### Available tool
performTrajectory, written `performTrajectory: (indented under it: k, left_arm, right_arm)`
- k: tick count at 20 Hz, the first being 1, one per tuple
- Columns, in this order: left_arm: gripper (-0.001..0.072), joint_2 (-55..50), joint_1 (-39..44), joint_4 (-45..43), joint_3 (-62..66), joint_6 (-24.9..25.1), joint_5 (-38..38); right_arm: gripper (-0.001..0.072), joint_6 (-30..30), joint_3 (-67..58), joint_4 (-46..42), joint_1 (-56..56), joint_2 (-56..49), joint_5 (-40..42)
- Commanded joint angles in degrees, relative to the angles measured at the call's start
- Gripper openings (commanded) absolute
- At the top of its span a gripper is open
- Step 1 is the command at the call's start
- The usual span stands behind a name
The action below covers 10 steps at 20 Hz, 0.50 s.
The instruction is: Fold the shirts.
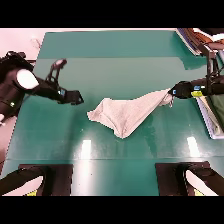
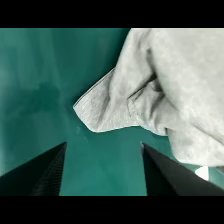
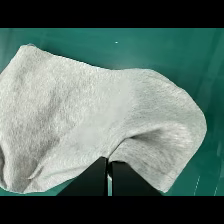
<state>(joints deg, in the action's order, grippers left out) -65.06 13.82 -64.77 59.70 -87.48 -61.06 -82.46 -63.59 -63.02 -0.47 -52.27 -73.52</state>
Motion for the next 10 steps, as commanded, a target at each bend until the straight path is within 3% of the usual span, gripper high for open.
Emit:
performTrajectory:
  k: [1,7,10]
  left_arm:
    - [0.0548,0.2,-1.3,8.0,-12.1,1.1,11.6]
    - [0.0548,-1.2,5.9,9.3,-17.1,1.9,21.1]
    - [0.0549,-6.3,8.6,10.8,-16.6,1.8,21.2]
  right_arm:
    - [0.0016,0.0,0.0,0.1,0.0,0.0,0.5]
    - [0.0016,0.0,0.0,0.5,0.0,0.0,0.5]
    - [0.0016,0.0,0.0,0.5,0.0,0.0,-0.3]
